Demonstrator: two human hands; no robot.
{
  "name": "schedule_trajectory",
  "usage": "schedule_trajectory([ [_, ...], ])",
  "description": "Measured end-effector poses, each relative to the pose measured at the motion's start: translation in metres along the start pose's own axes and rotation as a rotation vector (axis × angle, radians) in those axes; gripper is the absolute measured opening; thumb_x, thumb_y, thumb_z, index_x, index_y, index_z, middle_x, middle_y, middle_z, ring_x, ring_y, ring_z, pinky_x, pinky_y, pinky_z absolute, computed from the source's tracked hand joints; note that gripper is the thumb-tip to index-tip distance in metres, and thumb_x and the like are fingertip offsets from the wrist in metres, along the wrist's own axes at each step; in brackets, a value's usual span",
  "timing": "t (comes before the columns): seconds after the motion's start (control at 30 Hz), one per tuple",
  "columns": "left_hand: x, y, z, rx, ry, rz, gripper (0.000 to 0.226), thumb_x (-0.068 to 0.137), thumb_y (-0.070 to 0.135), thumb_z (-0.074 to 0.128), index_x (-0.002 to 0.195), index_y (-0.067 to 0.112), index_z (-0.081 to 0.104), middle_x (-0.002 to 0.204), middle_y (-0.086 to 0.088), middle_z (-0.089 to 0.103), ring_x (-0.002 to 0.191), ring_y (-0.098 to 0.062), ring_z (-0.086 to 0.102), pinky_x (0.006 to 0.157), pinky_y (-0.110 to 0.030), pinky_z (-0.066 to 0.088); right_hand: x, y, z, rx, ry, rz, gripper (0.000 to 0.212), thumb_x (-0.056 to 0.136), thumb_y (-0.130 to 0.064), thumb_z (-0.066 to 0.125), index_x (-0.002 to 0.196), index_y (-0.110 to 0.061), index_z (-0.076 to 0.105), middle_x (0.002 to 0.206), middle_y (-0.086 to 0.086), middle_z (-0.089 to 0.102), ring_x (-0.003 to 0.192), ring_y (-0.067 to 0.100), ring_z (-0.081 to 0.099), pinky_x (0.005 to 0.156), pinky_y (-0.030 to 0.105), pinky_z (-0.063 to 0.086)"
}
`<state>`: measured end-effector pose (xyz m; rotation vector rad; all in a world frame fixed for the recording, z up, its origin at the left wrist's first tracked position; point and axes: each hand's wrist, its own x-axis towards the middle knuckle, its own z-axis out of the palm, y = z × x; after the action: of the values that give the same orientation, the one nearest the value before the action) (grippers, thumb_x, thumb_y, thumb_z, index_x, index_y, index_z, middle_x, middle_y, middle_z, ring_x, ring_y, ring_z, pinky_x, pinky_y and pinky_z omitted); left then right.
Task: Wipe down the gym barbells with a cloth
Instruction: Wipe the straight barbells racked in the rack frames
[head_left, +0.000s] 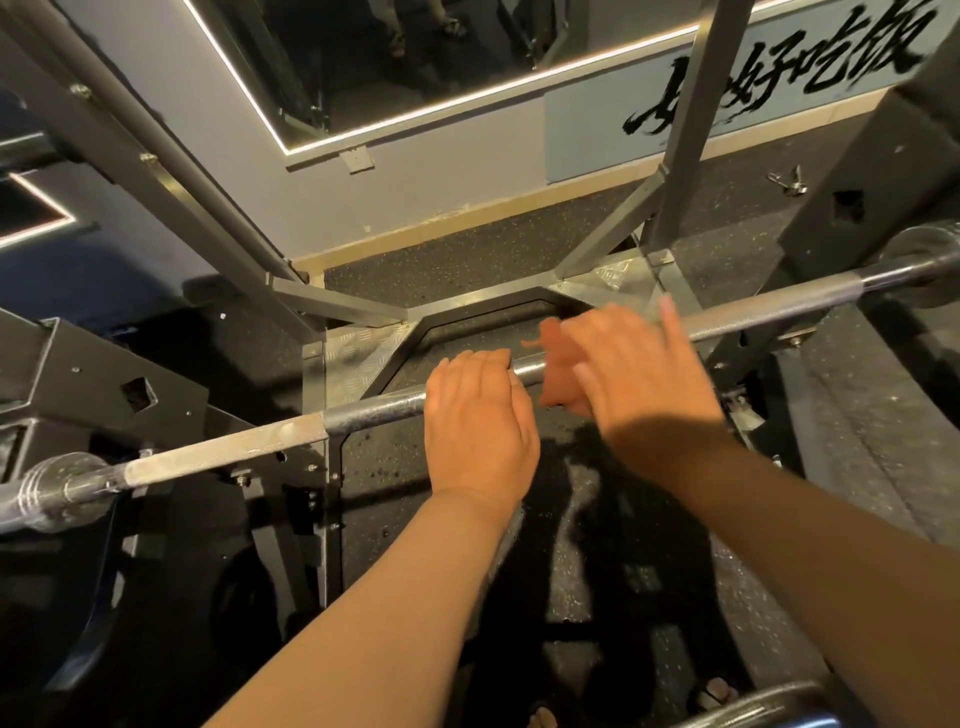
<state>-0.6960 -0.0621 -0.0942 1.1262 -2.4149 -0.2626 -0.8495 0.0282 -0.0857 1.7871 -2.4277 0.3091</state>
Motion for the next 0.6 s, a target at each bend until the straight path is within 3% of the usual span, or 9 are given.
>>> schedule_trajectory([
  [0.1, -0.001, 0.000, -0.001, -0.022, 0.004, -0.001, 0.039, 0.101, 0.024, 0.038, 0.124, 0.008, 0.066, 0.116, -0.006, 0.066, 0.115, -0.027, 0.056, 0.110, -0.051, 0.041, 0.004, 0.022, -0.006, 0.135, 0.099, 0.276, 0.055, 0.108, -0.037, 0.012, 0.137, -0.013, 0.051, 0.135, 0.010, 0.057, 0.138, 0.029, 0.044, 0.125, 0.058, 0.010],
  [0.2, 0.000, 0.001, -0.001, -0.017, -0.011, -0.014, 0.037, 0.102, 0.023, 0.041, 0.125, 0.008, 0.065, 0.116, -0.005, 0.066, 0.116, -0.026, 0.056, 0.110, -0.050, 0.041, 0.005, -0.007, -0.003, 0.230, 0.108, 0.425, 0.049, 0.109, -0.036, 0.017, 0.143, -0.013, 0.044, 0.147, 0.011, 0.047, 0.152, 0.033, 0.023, 0.127, 0.054, 0.004],
  [0.37, 0.001, 0.002, -0.003, -0.011, -0.017, -0.007, 0.041, 0.102, 0.026, 0.035, 0.122, 0.009, 0.065, 0.114, -0.005, 0.066, 0.114, -0.025, 0.056, 0.109, -0.050, 0.040, 0.008, -0.038, 0.004, 0.228, -0.081, 0.084, 0.058, 0.103, -0.044, 0.013, 0.151, -0.023, 0.035, 0.154, 0.000, 0.038, 0.154, 0.027, 0.016, 0.126, 0.053, -0.006],
  [0.43, 0.001, -0.001, -0.003, -0.003, -0.015, 0.016, 0.039, 0.102, 0.024, 0.037, 0.124, 0.008, 0.065, 0.116, -0.006, 0.066, 0.115, -0.025, 0.056, 0.110, -0.050, 0.040, 0.003, -0.015, 0.002, 0.147, -0.084, 0.007, 0.056, 0.104, -0.045, 0.016, 0.153, -0.023, 0.033, 0.155, 0.000, 0.036, 0.153, 0.025, 0.020, 0.127, 0.051, 0.001],
  [0.5, 0.000, -0.003, -0.002, -0.010, -0.002, 0.032, 0.040, 0.102, 0.024, 0.037, 0.125, 0.007, 0.065, 0.116, -0.007, 0.066, 0.115, -0.026, 0.056, 0.110, -0.050, 0.040, -0.003, 0.008, 0.000, 0.108, -0.022, 0.074, 0.053, 0.106, -0.042, 0.022, 0.151, -0.020, 0.035, 0.155, 0.005, 0.037, 0.152, 0.026, 0.023, 0.127, 0.054, 0.007],
  [0.6, -0.001, -0.002, -0.001, -0.014, 0.004, 0.026, 0.041, 0.102, 0.025, 0.036, 0.126, 0.007, 0.065, 0.117, -0.006, 0.066, 0.116, -0.026, 0.057, 0.111, -0.050, 0.039, -0.007, 0.011, 0.000, 0.258, 0.090, 0.298, 0.047, 0.106, -0.037, 0.030, 0.148, -0.017, 0.040, 0.159, 0.008, 0.031, 0.155, 0.027, 0.014, 0.126, 0.054, 0.000],
])
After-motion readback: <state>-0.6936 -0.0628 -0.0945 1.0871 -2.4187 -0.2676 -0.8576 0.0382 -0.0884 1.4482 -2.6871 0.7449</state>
